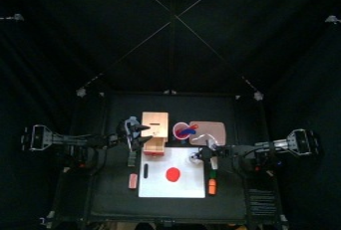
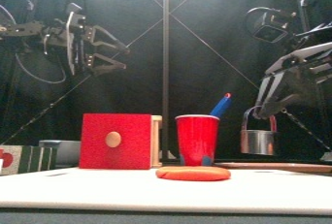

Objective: Get the cutter from the drawer then cut the dough then place the extra dough in the bowl
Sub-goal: Shut the drawer

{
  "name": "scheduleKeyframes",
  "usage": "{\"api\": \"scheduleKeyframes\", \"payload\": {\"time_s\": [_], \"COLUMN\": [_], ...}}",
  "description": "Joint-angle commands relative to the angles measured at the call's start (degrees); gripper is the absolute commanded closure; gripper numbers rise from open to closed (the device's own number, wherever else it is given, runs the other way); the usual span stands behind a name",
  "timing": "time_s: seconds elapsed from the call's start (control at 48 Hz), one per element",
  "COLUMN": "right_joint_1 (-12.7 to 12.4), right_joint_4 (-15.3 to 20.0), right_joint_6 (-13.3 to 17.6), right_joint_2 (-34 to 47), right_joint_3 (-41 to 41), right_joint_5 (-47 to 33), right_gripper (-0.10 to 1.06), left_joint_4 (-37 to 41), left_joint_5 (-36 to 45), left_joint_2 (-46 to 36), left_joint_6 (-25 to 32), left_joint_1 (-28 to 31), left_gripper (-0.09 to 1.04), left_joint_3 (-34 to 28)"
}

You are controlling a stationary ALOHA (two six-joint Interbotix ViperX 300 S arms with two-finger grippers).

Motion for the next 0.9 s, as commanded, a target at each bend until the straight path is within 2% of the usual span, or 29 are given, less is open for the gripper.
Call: {"api": "scheduleKeyframes", "payload": {"time_s": [0.021,0.167,0.333,0.417,0.5,0.542,0.604,0.729,0.792,0.896], "right_joint_1": [-0.3,-0.3,-0.3,0.3,2.9,4.1,5.1,6.4,7.2,7.8], "right_joint_4": [2.5,3.4,3.1,2.9,0.8,-0.6,-1.1,-1.2,-1.6,-2.2], "right_joint_6": [-0.2,-0.1,-0.2,-1.1,-0.8,-0.3,-0.2,-0.2,-0.6,-1.1], "right_joint_2": [0.9,2.6,3.0,4.3,6.9,9.0,11.9,19.2,23.1,27.7], "right_joint_3": [-1.7,-3.3,-6.7,-10.8,-15.5,-18.1,-20.9,-26.4,-29.8,-34.9], "right_joint_5": [-0.8,-1.0,-1.0,-1.1,-1.0,-1.0,-1.0,-1.1,-1.1,-1.1], "right_gripper": [0.41,0.24,0.19,0.19,0.19,0.21,0.24,0.42,0.55,0.69], "left_joint_4": [-0.7,-5.3,0.7,4.1,7.2,9.6,13.1,21.4,24.5,27.4], "left_joint_5": [-1.4,-4.6,-3.3,5.6,21.2,29.8,37.8,52.0,58.3,62.2], "left_joint_2": [0.5,0.9,1.6,1.9,2.5,3.2,4.4,8.5,11.8,15.6], "left_joint_6": [-0.3,0.2,0.0,-0.1,0.0,0.0,0.0,0.1,0.2,2.5], "left_joint_1": [3.3,7.0,12.1,16.1,18.6,19.8,21.3,23.1,23.4,23.6], "left_gripper": [0.05,0.05,0.05,0.05,0.05,0.05,0.05,0.07,0.12,0.28], "left_joint_3": [-2.6,-4.0,-4.8,-7.6,-13.4,-17.1,-20.7,-27.7,-31.4,-35.4]}}
